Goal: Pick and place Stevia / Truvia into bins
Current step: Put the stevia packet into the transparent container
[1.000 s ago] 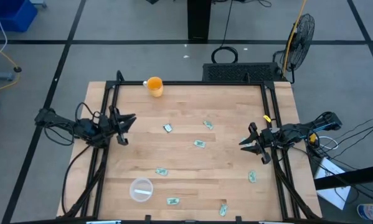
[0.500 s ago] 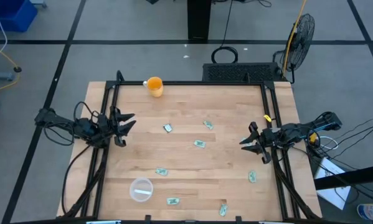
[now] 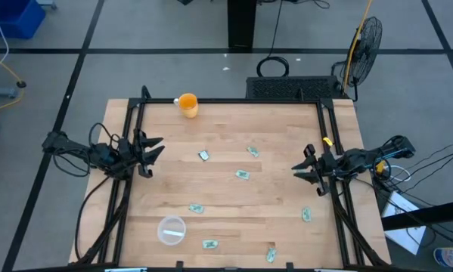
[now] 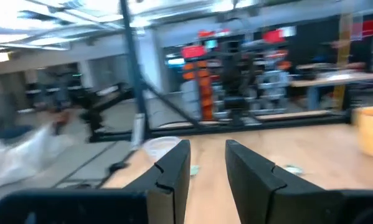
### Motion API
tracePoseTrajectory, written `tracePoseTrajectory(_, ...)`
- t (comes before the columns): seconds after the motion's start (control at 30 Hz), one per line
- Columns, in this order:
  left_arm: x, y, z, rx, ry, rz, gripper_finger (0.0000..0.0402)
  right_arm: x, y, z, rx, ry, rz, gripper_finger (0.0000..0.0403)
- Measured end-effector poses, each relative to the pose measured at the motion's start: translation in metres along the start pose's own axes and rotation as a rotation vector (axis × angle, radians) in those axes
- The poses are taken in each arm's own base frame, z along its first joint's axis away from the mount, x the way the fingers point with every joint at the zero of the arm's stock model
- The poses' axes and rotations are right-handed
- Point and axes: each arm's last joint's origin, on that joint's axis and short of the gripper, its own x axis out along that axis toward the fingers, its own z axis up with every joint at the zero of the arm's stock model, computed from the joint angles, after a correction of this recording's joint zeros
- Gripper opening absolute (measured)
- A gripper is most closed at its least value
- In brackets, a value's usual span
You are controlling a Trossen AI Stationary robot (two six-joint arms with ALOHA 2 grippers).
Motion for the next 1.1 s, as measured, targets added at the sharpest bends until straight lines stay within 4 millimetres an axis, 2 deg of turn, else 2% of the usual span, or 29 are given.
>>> tracePoseTrajectory(0.1, 0.0, 0.0, 0.002, -0.01, -0.016, 0.005, 0.0157, 0.001, -0.002, -0.001, -0.079, 0.009, -0.064, 0.0096)
tracePoseTrajectory(0.2, 0.0, 0.002, 0.006, -0.037, -0.051, 0.03, 0.0157, 0.003, -0.005, -0.009, -0.148, 0.108, -0.162, 0.0096)
tracePoseTrajectory(0.37, 0.0, 0.002, 0.008, -0.048, -0.066, 0.039, 0.0157, 0.013, -0.001, 0.024, -0.179, 0.185, -0.253, 0.0096)
tracePoseTrajectory(0.57, 0.0, 0.002, 0.008, -0.061, -0.071, 0.041, 0.0157, 0.04, 0.007, 0.042, -0.185, 0.467, -0.289, 0.0096)
tracePoseTrajectory(0.67, 0.0, 0.002, 0.008, -0.074, -0.071, 0.041, 0.0157, 0.05, 0.008, 0.035, -0.128, 0.692, -0.356, 0.0096)
tracePoseTrajectory(0.87, 0.0, 0.002, 0.007, -0.058, -0.063, 0.04, 0.0157, 0.049, 0.006, 0.002, 0.004, 1.074, -0.495, 0.0096)
tracePoseTrajectory(1.1, 0.0, 0.002, 0.007, -0.062, -0.063, 0.04, 0.0157, 0.05, 0.005, -0.018, 0.047, 1.201, -0.58, 0.0096)
